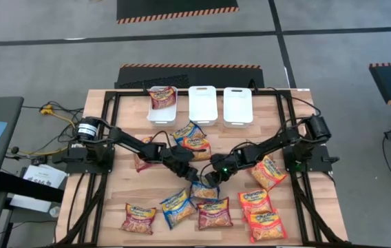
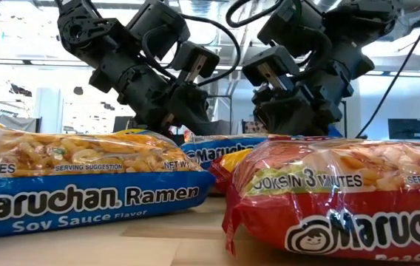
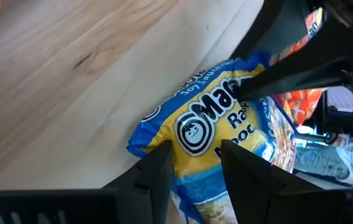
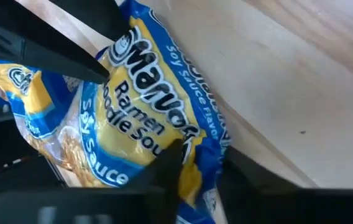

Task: Sort Maruchan noodles
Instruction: Put the blue noodle pack into the right white bin

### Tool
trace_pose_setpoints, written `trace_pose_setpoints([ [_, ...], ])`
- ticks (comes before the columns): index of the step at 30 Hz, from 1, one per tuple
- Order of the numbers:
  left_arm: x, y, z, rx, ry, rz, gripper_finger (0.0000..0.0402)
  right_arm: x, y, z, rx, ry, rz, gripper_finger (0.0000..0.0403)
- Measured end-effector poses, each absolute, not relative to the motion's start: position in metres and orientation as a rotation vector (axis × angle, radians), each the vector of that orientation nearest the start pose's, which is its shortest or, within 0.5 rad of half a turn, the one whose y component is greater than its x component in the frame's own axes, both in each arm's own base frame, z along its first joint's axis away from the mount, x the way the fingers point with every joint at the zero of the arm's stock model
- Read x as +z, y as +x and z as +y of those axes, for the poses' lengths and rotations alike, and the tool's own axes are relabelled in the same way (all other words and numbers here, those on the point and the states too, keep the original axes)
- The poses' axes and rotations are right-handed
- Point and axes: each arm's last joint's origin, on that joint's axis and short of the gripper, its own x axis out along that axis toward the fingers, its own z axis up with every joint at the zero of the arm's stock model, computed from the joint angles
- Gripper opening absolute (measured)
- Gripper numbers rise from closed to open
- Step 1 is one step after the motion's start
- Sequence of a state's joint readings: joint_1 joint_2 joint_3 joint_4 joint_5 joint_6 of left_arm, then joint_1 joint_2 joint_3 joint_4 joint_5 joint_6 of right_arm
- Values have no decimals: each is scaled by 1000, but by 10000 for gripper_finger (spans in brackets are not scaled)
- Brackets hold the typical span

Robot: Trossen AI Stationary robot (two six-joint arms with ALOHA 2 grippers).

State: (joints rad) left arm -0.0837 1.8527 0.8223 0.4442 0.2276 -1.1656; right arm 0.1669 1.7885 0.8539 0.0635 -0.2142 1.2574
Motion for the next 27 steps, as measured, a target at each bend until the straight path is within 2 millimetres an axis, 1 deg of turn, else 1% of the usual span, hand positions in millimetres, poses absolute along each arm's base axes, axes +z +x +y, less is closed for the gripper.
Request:
trace_pose_setpoints([
  [2,125,349,-34,75,-1165,693,121,127,327,61,-236,1170,977,38],
  [3,125,350,-32,71,-1165,693,121,127,327,61,-232,1164,976,21],
  [4,125,350,-31,60,-1164,694,121,127,327,61,-227,1155,976,13],
  [9,132,353,-22,-40,-1177,673,121,127,326,64,-220,1148,984,7],
  [11,139,353,-19,-95,-1184,656,121,133,324,66,-208,1139,984,6],
  [13,147,352,-15,-138,-1183,643,121,142,322,69,-191,1124,961,6],
  [18,172,347,-6,-196,-1146,583,121,169,307,68,-238,1053,922,5],
  [27,224,330,19,-256,-1050,413,121,221,281,53,-279,955,749,5],
])
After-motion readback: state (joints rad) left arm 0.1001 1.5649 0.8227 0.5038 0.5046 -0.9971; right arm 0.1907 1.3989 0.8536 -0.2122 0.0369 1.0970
